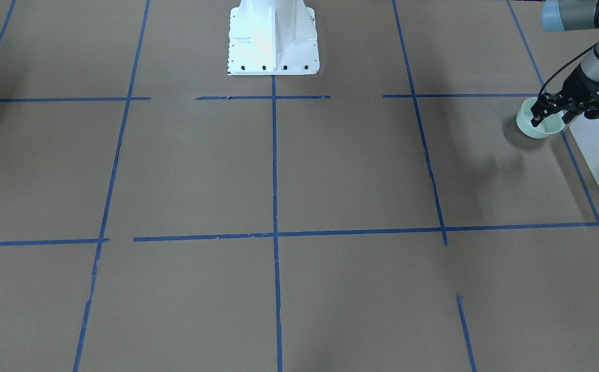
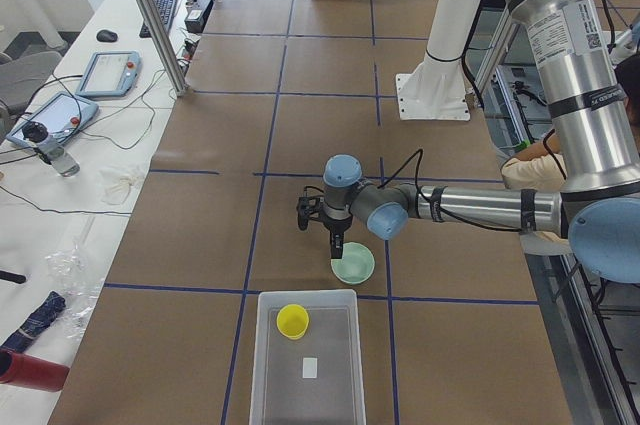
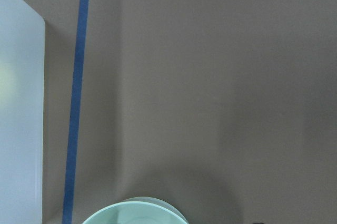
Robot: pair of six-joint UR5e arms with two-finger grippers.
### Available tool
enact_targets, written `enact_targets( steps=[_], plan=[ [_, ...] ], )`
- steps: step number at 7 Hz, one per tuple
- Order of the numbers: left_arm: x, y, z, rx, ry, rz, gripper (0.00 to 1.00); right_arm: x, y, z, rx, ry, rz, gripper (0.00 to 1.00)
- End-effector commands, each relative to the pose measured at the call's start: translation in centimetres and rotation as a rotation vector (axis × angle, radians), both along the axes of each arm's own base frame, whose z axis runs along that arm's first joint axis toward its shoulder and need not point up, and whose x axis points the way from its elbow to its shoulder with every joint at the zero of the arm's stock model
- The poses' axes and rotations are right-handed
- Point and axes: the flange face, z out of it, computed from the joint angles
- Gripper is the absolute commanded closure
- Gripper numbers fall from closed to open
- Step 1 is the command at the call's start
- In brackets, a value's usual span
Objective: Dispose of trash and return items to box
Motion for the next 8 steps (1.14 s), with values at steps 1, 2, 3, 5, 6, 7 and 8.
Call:
enact_targets(
  steps=[1,2,3,5,6,7,8],
  plan=[
    [3.5,1.5,0.7,-0.048,0.010,0.029,0.14,-3.8,-0.9,-4.3,-0.033,-0.018,-0.004,0.00],
    [4.1,1.9,1.5,-0.061,0.010,0.031,0.17,-5.1,-2.4,-6.0,-0.030,-0.023,-0.010,0.00],
    [4.5,2.2,1.8,-0.070,0.010,0.033,0.28,-7.0,-3.1,-7.5,-0.057,-0.032,-0.010,0.00],
    [5.6,2.7,2.0,-0.089,0.001,0.035,1.00,-8.1,-3.6,-8.2,-0.061,-0.036,-0.020,0.00],
    [5.6,2.7,2.0,-0.088,0.000,0.034,1.00,-8.9,-4.6,-9.5,-0.055,-0.037,-0.019,0.00],
    [5.5,2.5,0.9,-0.074,0.015,0.028,1.00,-10.8,-4.5,-10.7,-0.073,-0.022,-0.021,0.00],
    [5.2,2.0,-4.7,0.002,0.087,0.016,1.00,-11.2,-4.3,-11.5,-0.069,-0.024,-0.020,0.00]
  ],
)
